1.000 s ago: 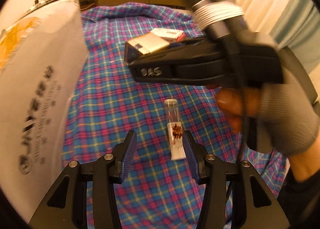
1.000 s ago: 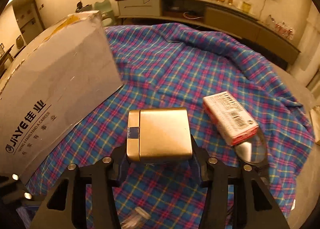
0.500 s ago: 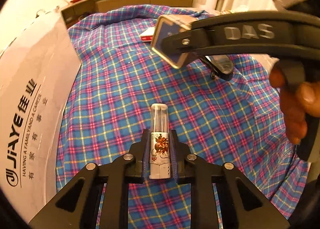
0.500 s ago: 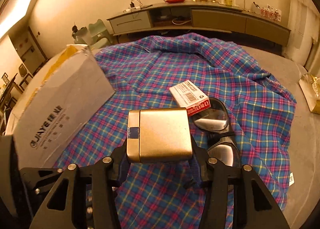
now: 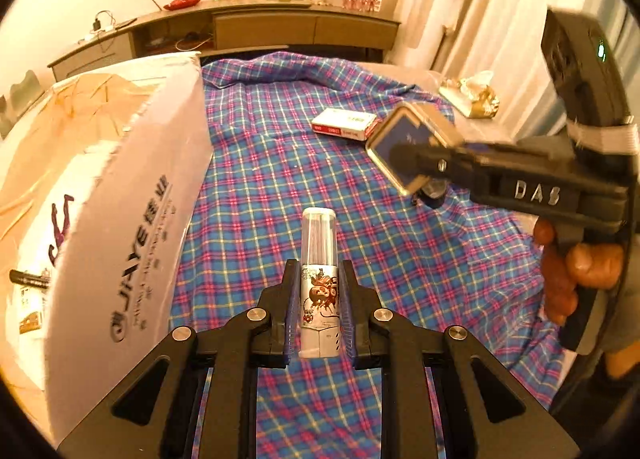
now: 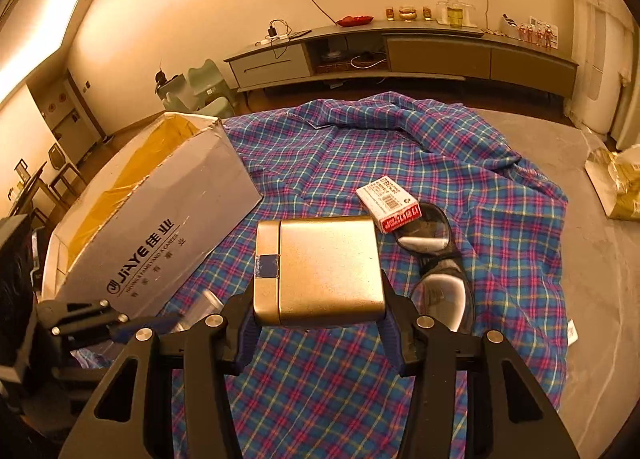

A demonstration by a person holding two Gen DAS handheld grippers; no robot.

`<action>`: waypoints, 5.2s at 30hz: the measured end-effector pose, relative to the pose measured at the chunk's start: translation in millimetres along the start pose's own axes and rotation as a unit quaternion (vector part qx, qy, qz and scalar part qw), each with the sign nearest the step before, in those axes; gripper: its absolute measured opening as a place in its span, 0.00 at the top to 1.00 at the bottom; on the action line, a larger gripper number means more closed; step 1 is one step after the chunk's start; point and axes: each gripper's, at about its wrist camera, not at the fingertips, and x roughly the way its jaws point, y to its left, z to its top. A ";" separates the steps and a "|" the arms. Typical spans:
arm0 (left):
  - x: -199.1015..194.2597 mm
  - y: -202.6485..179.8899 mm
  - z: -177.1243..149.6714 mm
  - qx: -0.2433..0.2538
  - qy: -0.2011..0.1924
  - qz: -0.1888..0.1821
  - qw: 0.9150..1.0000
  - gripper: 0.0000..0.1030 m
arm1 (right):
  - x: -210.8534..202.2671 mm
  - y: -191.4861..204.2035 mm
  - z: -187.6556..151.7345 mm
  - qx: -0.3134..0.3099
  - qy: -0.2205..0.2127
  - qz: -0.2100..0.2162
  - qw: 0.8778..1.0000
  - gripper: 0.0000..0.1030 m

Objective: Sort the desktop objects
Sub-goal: 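Grasp the gold metal box with the right tool while the left tool grasps the clear tube, then carry the gold box and clear tube with both tools over the box, then open the right tool releasing the gold box while the left tool drops the tube, then withdraw both tools from the box back toward the cloth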

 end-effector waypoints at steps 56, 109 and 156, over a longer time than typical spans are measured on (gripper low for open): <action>-151.3 155.9 6.9 -0.145 -0.123 -0.074 0.979 0.81 | -62.2 241.0 33.3 -0.131 -0.052 -0.027 0.990 0.50; -19.4 178.8 22.3 -0.252 0.088 -0.087 0.960 0.62 | 132.3 224.6 99.9 -0.298 0.144 -0.140 0.933 0.49; -108.8 198.6 5.5 -0.222 -0.042 0.017 0.974 0.59 | 47.3 273.7 67.9 -0.290 0.141 -0.115 0.940 0.39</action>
